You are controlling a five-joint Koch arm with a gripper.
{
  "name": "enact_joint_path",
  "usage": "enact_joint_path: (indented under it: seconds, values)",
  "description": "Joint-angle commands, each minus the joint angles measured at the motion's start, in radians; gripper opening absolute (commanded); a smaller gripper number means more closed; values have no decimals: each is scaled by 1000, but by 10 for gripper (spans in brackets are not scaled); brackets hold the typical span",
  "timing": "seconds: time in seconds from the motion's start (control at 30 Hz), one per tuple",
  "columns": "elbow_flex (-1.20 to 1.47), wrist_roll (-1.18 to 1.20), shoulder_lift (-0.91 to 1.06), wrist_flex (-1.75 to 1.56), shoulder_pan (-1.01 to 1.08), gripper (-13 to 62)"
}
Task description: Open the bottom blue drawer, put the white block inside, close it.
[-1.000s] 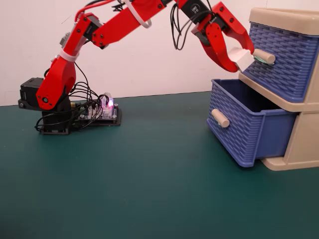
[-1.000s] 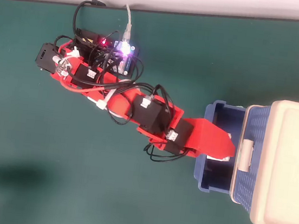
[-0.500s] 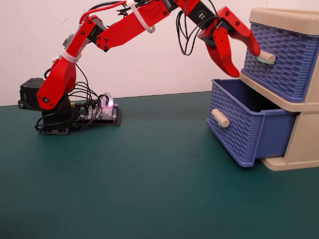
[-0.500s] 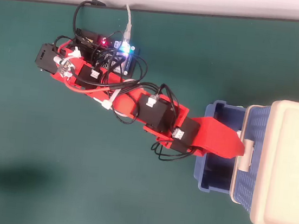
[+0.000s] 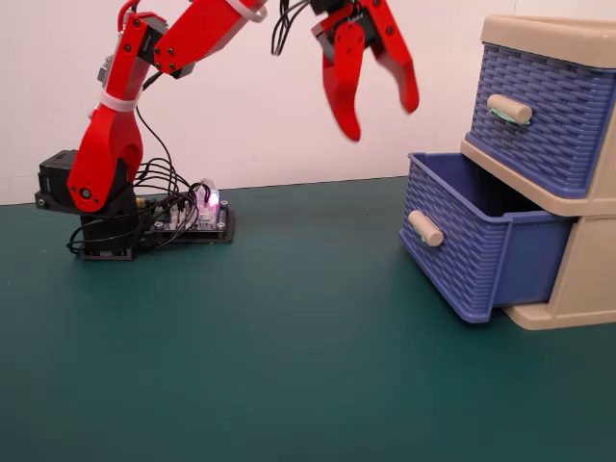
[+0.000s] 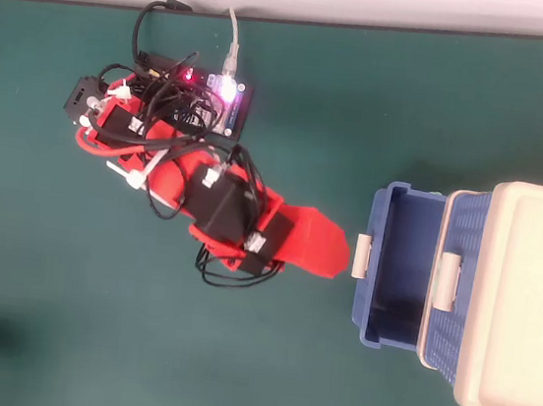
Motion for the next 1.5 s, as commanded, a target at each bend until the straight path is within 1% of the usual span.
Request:
enact_joint_path:
  seconds: [0.0,0.17,0.33,0.57,0.7,0.9,1.0,1.1,1.27,1.3,1.4,1.47]
  values:
    - [-14,-35,-5,12,-5,326]
    - [-18,-58,-152,0,-5,326]
    - [-23,-57,-265,-101,-17,326]
    - [-23,-58,-327,-339,-69,335]
    - [-23,-58,-347,-522,-104,336]
    - [-23,-58,-430,-836,-129,338]
    - [-23,-58,-431,-868,-120,343]
    - [-21,-57,-359,-752,-107,345]
    - [-21,-46,-48,-302,5,340]
    - [-21,-43,40,-195,49,340]
    - [-11,-57,210,-2,173,338]
    - [9,-80,313,100,291,339]
